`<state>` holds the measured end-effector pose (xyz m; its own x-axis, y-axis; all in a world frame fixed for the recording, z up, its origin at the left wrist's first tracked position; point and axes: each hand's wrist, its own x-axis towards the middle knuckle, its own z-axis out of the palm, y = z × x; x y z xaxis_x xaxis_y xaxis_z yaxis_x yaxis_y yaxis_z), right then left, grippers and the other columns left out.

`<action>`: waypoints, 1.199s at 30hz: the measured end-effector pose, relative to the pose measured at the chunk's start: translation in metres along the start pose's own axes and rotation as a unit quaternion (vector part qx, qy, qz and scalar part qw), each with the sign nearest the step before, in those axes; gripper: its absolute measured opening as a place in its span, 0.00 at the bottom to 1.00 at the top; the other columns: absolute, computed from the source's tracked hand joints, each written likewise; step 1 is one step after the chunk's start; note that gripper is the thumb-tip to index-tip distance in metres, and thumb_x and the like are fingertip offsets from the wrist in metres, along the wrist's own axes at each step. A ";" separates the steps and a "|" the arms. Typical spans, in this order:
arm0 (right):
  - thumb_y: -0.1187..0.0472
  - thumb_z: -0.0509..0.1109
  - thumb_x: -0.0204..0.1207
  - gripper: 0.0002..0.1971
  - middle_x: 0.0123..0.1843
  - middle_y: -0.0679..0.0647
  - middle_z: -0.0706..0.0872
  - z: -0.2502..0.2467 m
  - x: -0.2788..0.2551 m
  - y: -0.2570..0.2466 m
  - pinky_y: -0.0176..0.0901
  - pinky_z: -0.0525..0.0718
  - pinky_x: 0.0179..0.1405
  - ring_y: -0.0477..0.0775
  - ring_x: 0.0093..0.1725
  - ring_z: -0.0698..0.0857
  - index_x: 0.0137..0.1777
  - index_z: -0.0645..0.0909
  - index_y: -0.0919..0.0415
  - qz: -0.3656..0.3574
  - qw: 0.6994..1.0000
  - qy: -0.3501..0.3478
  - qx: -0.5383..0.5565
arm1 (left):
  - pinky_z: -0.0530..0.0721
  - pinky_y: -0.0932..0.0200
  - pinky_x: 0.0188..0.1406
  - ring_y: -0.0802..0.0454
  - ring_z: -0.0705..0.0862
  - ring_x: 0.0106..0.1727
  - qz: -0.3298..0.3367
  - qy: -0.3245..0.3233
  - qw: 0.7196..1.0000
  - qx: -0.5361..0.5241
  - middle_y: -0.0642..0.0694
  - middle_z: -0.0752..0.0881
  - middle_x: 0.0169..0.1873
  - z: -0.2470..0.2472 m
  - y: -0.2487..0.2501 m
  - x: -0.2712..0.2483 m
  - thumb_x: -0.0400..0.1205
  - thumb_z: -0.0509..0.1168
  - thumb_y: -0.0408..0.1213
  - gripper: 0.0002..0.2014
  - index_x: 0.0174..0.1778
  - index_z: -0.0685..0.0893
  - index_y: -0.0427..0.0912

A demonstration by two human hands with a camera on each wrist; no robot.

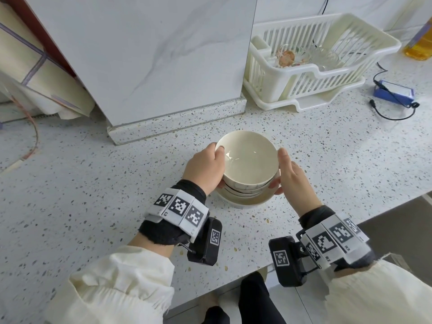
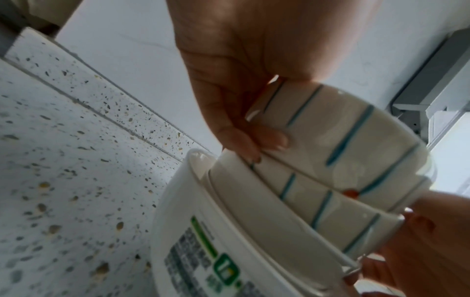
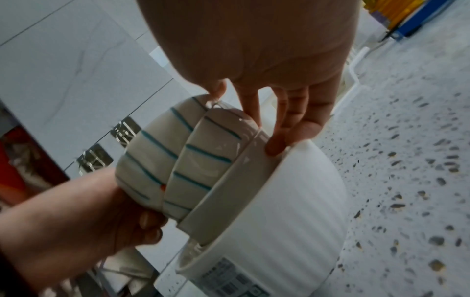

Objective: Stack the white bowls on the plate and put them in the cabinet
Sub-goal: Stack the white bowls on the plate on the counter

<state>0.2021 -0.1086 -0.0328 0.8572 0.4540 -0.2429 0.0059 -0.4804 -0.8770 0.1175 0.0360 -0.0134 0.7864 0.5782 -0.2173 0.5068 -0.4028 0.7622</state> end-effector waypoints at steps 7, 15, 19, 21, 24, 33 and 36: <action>0.48 0.46 0.83 0.25 0.52 0.63 0.79 -0.001 -0.001 0.002 0.33 0.79 0.27 0.48 0.34 0.79 0.48 0.79 0.66 0.018 1.000 0.010 0.014 | 0.84 0.50 0.42 0.36 0.85 0.42 -0.014 0.012 0.999 -0.036 0.43 0.81 0.34 0.000 -0.002 0.001 0.85 0.48 0.42 0.16 0.45 0.77 0.37; 0.59 0.43 0.85 0.20 0.39 0.42 0.74 0.006 -0.004 0.003 0.39 0.76 0.41 0.55 0.52 0.72 0.60 0.77 0.57 -0.038 0.999 0.011 -0.010 | 0.86 0.36 0.51 0.32 0.86 0.43 -0.018 0.014 0.997 -0.069 0.39 0.83 0.38 -0.002 0.001 0.001 0.85 0.49 0.43 0.18 0.48 0.78 0.35; 0.60 0.44 0.84 0.17 0.36 0.47 0.72 0.007 0.000 0.003 0.37 0.75 0.34 0.56 0.52 0.71 0.44 0.75 0.53 -0.028 0.999 0.021 0.014 | 0.85 0.46 0.49 0.35 0.86 0.42 -0.008 0.019 0.999 -0.037 0.41 0.83 0.37 -0.001 0.004 0.000 0.85 0.48 0.44 0.15 0.43 0.75 0.40; 0.61 0.44 0.84 0.16 0.36 0.48 0.72 0.006 0.001 0.002 0.26 0.75 0.24 0.56 0.52 0.72 0.44 0.74 0.54 -0.012 0.999 0.025 0.027 | 0.83 0.50 0.45 0.38 0.85 0.38 -0.003 0.024 0.999 -0.022 0.40 0.83 0.37 0.001 0.005 -0.001 0.86 0.48 0.43 0.14 0.43 0.74 0.41; 0.56 0.45 0.84 0.17 0.46 0.56 0.75 0.005 0.001 0.002 0.28 0.73 0.26 0.52 0.38 0.76 0.42 0.75 0.57 0.018 0.998 0.027 0.048 | 0.83 0.49 0.47 0.39 0.84 0.39 0.000 0.024 1.000 0.002 0.35 0.87 0.45 0.004 0.003 0.000 0.86 0.47 0.43 0.15 0.48 0.75 0.38; 0.47 0.46 0.83 0.23 0.57 0.65 0.81 0.002 0.001 0.009 0.37 0.76 0.33 0.45 0.33 0.80 0.56 0.77 0.62 0.039 0.996 0.033 0.067 | 0.84 0.44 0.54 0.34 0.87 0.48 -0.005 0.001 1.000 0.027 0.34 0.87 0.50 0.007 0.000 0.001 0.86 0.47 0.43 0.19 0.63 0.75 0.36; 0.51 0.47 0.84 0.22 0.51 0.55 0.83 -0.001 -0.002 0.012 0.43 0.80 0.40 0.47 0.35 0.81 0.64 0.78 0.60 0.015 0.996 0.052 0.076 | 0.83 0.53 0.41 0.40 0.86 0.39 0.001 0.000 0.999 0.033 0.39 0.85 0.39 0.004 -0.001 0.001 0.86 0.47 0.42 0.18 0.58 0.76 0.35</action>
<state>0.2012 -0.1163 -0.0428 0.9048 0.3566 -0.2328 -0.0923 -0.3693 -0.9247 0.1195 0.0340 -0.0165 0.7877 0.5768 -0.2163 0.5273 -0.4500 0.7207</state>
